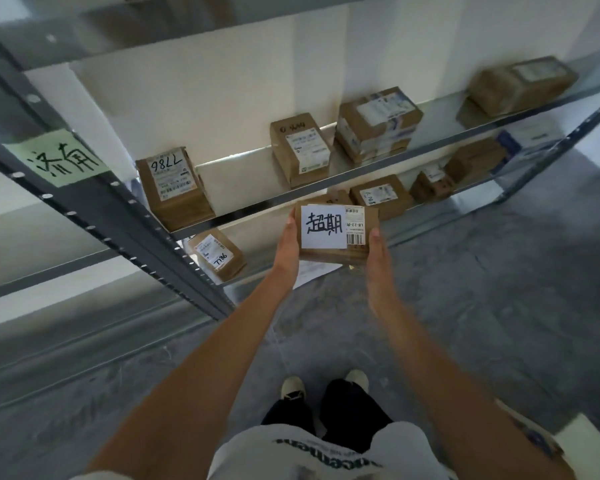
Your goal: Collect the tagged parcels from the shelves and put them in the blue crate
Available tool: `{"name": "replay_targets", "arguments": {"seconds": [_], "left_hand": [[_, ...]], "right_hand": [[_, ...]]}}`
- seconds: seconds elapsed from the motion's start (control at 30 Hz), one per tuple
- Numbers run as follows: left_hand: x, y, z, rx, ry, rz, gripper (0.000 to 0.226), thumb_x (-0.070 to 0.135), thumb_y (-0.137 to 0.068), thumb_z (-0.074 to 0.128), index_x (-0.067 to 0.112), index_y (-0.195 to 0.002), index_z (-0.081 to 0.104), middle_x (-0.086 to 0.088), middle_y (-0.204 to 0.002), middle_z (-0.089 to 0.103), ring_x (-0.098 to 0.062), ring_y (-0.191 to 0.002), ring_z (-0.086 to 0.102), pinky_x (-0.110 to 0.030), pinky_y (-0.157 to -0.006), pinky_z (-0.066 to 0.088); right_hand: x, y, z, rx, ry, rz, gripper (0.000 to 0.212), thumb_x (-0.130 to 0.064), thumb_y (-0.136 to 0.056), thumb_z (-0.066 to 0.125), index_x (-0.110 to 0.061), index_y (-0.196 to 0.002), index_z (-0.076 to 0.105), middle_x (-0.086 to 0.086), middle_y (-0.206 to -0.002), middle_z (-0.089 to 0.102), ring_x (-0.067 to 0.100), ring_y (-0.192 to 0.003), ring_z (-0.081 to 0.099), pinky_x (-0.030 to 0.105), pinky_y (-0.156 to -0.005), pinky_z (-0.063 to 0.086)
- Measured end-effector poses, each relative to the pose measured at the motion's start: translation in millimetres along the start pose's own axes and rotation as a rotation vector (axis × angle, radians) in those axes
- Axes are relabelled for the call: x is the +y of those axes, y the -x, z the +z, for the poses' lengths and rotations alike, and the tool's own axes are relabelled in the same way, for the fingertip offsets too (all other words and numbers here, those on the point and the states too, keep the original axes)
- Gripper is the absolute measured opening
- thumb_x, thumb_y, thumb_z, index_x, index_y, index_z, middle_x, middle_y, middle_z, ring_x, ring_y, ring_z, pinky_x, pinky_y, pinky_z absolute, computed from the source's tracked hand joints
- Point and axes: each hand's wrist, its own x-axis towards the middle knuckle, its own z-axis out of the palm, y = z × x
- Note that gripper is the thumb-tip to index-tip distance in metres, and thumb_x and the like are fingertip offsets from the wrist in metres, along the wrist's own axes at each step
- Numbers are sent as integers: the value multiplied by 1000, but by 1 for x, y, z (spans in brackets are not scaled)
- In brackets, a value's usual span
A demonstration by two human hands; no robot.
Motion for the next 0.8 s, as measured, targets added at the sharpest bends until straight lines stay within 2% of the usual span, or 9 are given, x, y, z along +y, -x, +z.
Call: {"name": "replay_targets", "arguments": {"seconds": [0.07, 0.17, 0.3, 0.33, 0.4, 0.47, 0.6, 0.67, 0.8], "left_hand": [[0, -6, 27, -53, -21, 6, 56, 40, -104, 19, 6, -134, 53, -14, -129, 60, -25, -117, 57, -16, -77, 49], [1, -11, 71, -118, -49, -4, 56, 41, -104, 20, 7, -132, 55, -13, -128, 61, -25, -115, 58, -27, -91, 50], [-3, -13, 139, -253, -130, 12, 55, 40, -105, 16, 11, -136, 51, -4, -125, 60, -13, -109, 55, -8, -70, 45], [-4, -14, 158, -282, -144, 9, 56, 40, -105, 15, 12, -137, 51, -5, -127, 60, -14, -111, 55, -7, -69, 45], [-8, -17, 195, -327, -170, 5, 57, 43, -104, 16, 12, -135, 53, -7, -130, 60, -19, -117, 56, -14, -78, 48], [-9, -17, 232, -372, -186, -6, 55, 44, -104, 17, 14, -130, 55, -5, -126, 61, -22, -121, 55, -26, -95, 43], [-12, -15, 299, -462, -203, 1, 56, 41, -105, 15, 12, -130, 55, -12, -130, 59, -26, -124, 52, -39, -111, 35], [-14, -15, 329, -504, -223, 2, 56, 39, -105, 14, 11, -130, 55, -14, -131, 58, -27, -122, 53, -40, -110, 37], [-20, -26, 384, -564, -315, 0, 56, 41, -105, 14, 13, -130, 56, -12, -130, 60, -24, -119, 56, -32, -99, 44]], "right_hand": [[-2, -6, -23, 35, -1, -2, 48, -45, -104, 31, -21, -140, 51, 0, -131, 61, 7, -114, 58, 9, -78, 44], [-5, -17, -64, 118, -28, 14, 46, -40, -106, 29, -17, -139, 52, -5, -124, 61, -10, -100, 55, 1, -75, 44], [-11, -34, -125, 265, -33, 28, 43, -37, -106, 30, -14, -133, 55, -8, -111, 62, -8, -93, 55, -2, -76, 41], [-12, -38, -140, 299, -29, 43, 45, -40, -106, 29, -15, -134, 55, -6, -116, 62, 0, -101, 58, 3, -85, 42], [-10, -45, -170, 350, -22, 57, 54, -50, -103, 29, -19, -141, 50, 2, -134, 59, 17, -123, 54, 31, -109, 39], [-7, -52, -202, 391, -46, 77, 60, -59, -99, 30, -24, -144, 46, 3, -142, 53, 22, -131, 48, 46, -114, 33], [-14, -64, -261, 486, -89, 111, 56, -53, -102, 30, -22, -146, 43, 6, -145, 49, 25, -133, 45, 44, -114, 32], [-12, -71, -288, 526, -99, 122, 57, -51, -103, 30, -18, -147, 41, 7, -148, 46, 25, -135, 43, 44, -115, 31], [-12, -90, -328, 603, -108, 122, 71, -66, -93, 31, -20, -145, 45, 6, -144, 50, 23, -133, 46, 48, -114, 32]]}}
